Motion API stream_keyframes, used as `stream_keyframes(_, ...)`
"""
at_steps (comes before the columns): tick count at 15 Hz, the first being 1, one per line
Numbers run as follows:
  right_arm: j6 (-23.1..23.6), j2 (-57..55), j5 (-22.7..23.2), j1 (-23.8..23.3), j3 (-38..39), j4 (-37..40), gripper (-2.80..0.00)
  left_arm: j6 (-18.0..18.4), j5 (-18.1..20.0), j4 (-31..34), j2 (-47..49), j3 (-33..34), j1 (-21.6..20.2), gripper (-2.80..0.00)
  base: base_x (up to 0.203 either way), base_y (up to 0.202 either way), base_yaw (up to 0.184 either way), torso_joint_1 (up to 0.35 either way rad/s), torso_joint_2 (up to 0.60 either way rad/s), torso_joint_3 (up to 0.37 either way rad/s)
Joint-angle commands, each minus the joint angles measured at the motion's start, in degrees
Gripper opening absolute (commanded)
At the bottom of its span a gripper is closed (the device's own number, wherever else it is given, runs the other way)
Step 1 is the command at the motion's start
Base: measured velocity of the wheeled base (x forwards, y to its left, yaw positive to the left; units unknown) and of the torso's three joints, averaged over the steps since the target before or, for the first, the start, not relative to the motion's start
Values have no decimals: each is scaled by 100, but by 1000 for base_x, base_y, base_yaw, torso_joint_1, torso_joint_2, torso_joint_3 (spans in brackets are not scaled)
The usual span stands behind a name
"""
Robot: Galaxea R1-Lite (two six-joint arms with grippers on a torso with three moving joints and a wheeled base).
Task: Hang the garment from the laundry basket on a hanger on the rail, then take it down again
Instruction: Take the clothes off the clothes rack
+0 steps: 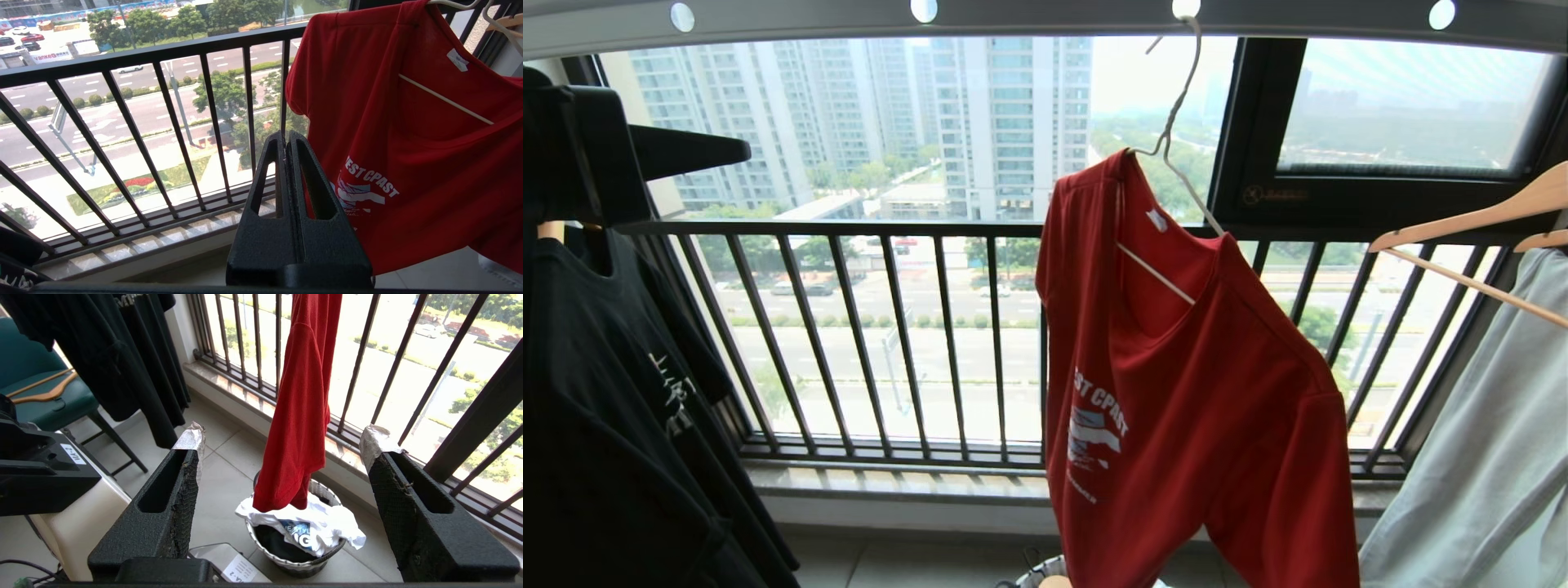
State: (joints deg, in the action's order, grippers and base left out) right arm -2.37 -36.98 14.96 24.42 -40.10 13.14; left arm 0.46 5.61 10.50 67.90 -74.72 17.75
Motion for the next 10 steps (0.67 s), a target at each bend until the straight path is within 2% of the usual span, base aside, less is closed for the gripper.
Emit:
stream_keyframes(1, 107, -619, -25, 1, -378, 1, -280, -2, 10, 14, 4, 1, 8, -280, 0, 0, 0, 0, 0, 0)
stream_keyframes(4, 369, -1441, -195, -6, -1135, 5, -280, 6, 21, 23, 13, 18, 42, -280, 0, 0, 0, 0, 0, 0)
stream_keyframes(6, 613, -1971, -358, -7, -1900, 104, -280, 6, 28, 23, 48, 27, 193, -280, 0, 0, 0, 0, 0, 0)
stream_keyframes(10, 904, -2973, -576, -5, -3300, 467, -280, 7, 27, 23, 75, 27, 203, -280, 0, 0, 0, 0, 0, 0)
